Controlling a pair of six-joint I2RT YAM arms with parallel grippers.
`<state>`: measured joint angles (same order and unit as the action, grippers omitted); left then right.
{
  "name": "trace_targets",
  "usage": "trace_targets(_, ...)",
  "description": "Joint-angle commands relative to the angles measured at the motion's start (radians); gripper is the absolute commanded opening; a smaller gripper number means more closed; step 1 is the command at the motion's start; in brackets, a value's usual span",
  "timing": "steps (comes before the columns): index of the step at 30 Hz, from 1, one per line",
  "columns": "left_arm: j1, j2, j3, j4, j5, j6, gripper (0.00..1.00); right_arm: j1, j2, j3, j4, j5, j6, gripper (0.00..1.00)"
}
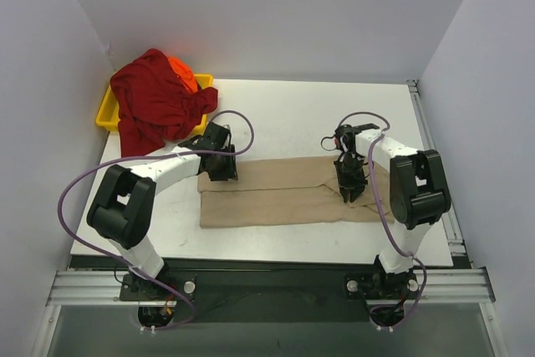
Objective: Fold and stack the t-shirts
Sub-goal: Fold the other side of the tshirt into a rectangle
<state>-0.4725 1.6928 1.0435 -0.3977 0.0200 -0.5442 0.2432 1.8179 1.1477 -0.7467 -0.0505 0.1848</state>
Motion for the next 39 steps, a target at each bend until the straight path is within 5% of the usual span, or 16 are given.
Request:
trace_targets(1, 0.000, -0.008, 0.012, 0.036, 0.005, -0.011, 0.47, -0.001, 0.007, 0.009, -0.074, 0.047, 0.002, 0.20)
trace_targets(7, 0.000, -0.008, 0.007, 0.036, 0.005, -0.011, 0.47, -0.005, 0.009, 0.075, -0.147, -0.044, -0.022, 0.00)
trace_targets(16, -0.002, -0.008, 0.004, 0.042, 0.009, -0.013, 0.47, -0.062, -0.003, 0.198, -0.325, -0.377, -0.061, 0.00)
trace_targets(28, -0.002, -0.016, -0.013, 0.045, 0.008, -0.013, 0.47, -0.078, -0.028, 0.199, -0.327, -0.378, -0.051, 0.39)
trace_targets(39, -0.008, 0.014, 0.046, 0.048, -0.002, 0.004, 0.47, -0.284, -0.155, 0.048, -0.280, -0.124, 0.088, 0.39)
